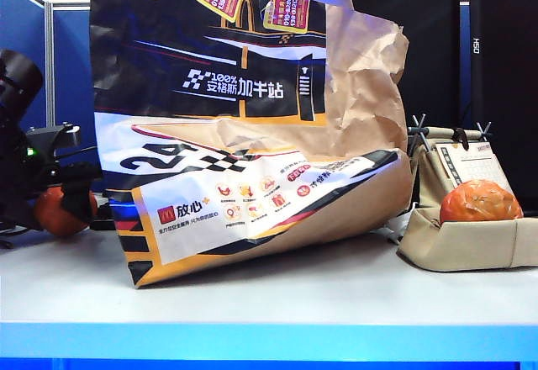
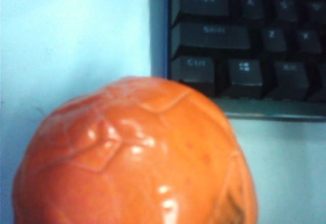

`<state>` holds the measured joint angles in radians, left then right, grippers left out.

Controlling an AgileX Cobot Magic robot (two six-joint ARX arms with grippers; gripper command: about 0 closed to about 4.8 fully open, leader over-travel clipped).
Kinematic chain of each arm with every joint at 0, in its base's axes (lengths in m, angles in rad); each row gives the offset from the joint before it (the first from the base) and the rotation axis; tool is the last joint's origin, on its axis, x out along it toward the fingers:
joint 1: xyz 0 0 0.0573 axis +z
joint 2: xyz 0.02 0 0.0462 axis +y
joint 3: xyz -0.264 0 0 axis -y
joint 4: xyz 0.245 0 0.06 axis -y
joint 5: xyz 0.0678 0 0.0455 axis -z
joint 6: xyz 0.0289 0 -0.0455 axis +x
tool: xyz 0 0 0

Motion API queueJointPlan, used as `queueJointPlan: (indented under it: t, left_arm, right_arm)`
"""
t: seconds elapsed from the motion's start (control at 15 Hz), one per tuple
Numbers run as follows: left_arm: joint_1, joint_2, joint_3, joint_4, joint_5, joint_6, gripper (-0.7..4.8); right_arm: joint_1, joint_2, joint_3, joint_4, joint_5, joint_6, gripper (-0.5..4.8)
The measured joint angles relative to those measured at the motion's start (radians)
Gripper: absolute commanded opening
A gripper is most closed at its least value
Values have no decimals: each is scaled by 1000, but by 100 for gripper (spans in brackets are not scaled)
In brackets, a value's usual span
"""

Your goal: Open the paper bag and put two oranges into the paper bag.

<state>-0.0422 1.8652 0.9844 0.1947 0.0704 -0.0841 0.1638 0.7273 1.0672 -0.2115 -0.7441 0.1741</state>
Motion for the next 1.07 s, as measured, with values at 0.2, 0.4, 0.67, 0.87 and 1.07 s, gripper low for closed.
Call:
queueJointPlan:
  t: [0.2, 0.4, 0.67, 0.87, 1.07]
  left_arm:
    - [0, 0, 0, 32, 2, 0, -6]
    - [0, -70, -1, -34, -3, 2, -6]
    - [0, -360, -1, -166, -55, 60, -6]
    - [1, -592, 0, -283, -46, 66, -6]
    - [1, -766, 1, -370, 119, 77, -6]
  right_arm:
    - [0, 18, 0, -88, 10, 0, 270]
    - [-1, 35, 0, -108, 10, -16, 270]
    - [84, 137, 0, -63, 19, -14, 313]
    - [177, 267, 16, 117, 108, 38, 369]
    - [184, 500, 189, 143, -24, 184, 369]
